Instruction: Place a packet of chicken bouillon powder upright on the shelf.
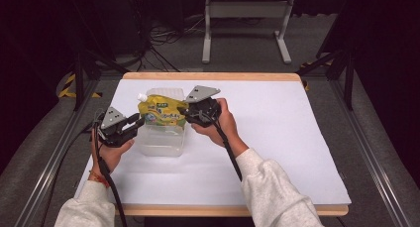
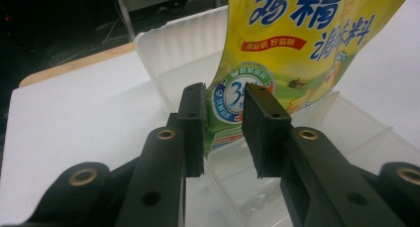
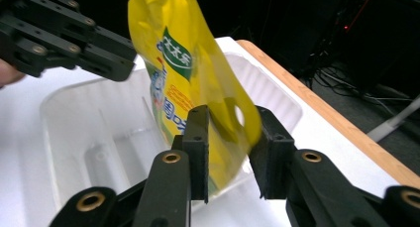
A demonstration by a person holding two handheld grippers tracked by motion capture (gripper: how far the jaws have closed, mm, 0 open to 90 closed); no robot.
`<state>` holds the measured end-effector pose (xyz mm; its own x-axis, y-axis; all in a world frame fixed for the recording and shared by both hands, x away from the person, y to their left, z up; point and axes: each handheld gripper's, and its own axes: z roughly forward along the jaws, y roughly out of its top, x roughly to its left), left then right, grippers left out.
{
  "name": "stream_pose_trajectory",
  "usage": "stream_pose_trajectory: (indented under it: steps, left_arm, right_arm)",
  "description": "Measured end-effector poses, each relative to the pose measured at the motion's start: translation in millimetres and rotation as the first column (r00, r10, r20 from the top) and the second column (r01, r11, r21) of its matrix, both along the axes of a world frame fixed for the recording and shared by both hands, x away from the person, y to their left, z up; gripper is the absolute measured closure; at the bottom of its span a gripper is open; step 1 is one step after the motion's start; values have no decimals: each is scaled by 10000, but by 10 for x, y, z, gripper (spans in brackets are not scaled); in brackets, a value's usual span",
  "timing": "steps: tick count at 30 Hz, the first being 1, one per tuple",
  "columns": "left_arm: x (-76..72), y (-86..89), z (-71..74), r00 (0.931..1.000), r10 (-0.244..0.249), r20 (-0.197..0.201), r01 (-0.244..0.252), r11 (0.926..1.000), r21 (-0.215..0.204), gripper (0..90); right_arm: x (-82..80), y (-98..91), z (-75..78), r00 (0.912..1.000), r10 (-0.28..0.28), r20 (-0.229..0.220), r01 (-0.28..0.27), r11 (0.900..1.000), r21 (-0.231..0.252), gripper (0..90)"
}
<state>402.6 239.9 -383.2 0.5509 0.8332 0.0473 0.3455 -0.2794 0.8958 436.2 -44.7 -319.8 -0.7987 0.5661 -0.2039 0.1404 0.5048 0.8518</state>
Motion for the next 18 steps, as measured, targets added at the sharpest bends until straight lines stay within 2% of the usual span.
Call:
stream_pose_trajectory:
  steps: [8, 18]
  left_arm:
    - [-116, -51, 51, 9995, -245, 201, 246, 9997, -42, 698]
    - [-241, -186, 84, 9971, -665, 364, 657, 9976, 224, 673]
  right_arm:
    - [-32, -166, 64, 9999, -88, 98, 88, 10000, 7, 704]
    - [-103, -315, 101, 9997, -100, 229, 104, 9997, -210, 714]
